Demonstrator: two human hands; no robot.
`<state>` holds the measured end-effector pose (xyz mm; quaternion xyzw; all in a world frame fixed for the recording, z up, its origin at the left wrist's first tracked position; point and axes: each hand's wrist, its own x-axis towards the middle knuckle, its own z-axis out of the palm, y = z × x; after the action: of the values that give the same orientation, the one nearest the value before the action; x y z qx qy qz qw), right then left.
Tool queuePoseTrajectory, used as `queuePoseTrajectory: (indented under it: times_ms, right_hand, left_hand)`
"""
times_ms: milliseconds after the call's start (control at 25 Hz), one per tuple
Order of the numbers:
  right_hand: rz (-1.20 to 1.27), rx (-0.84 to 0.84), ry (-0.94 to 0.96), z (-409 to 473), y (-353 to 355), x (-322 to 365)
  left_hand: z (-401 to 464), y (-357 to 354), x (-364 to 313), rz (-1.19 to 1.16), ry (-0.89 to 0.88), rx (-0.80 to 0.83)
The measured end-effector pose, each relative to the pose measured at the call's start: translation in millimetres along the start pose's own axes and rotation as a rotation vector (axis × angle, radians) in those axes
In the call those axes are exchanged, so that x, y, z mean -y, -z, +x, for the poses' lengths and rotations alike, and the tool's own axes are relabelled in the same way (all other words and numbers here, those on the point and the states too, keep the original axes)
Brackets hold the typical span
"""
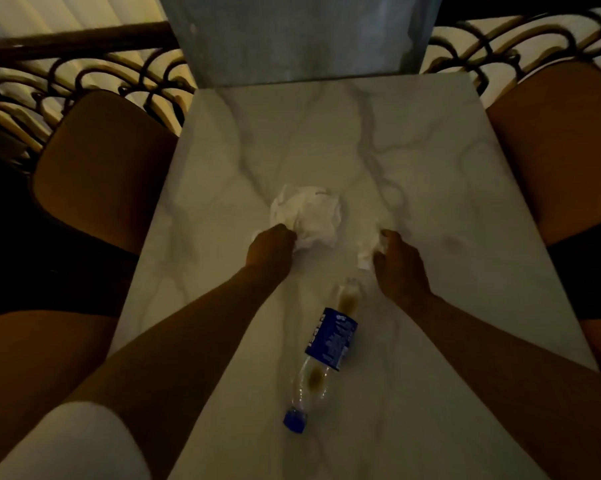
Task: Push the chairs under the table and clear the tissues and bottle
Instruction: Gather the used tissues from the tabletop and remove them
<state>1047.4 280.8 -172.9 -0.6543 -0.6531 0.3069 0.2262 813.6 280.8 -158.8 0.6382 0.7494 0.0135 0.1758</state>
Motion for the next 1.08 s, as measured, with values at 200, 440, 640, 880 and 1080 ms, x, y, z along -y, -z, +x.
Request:
queuePoseTrajectory:
  times_ms: [200,440,640,880,1080]
  right_hand:
    - [-0.152,0.25,0.318,46.7,-20.4,36.4]
    - [-0.433,0.361,0.427,43.1,-45.1,42.8]
    - [-0.303,0.203,0.25,29.8,-22.3,34.6]
    - [-0.081,0.143,0.137,-3.5,11.0,45.5]
    - [0.016,0.075,0.16,-38.3,23.8,58.1]
  left_hand:
    - [-23.0,-2.4,18.6,0.15,-0.149,-0.052]
    - [-37.0,-6.4,31.0,0.23,-0.231,-0.108]
    - [-53.1,-4.8,36.5,0.094,-0.127,0.051]
    - [-87.8,6.4,31.8,0.076,-0.106,0.134]
    - [-105.7,6.9,17.0,0.068,-0.123,0.213]
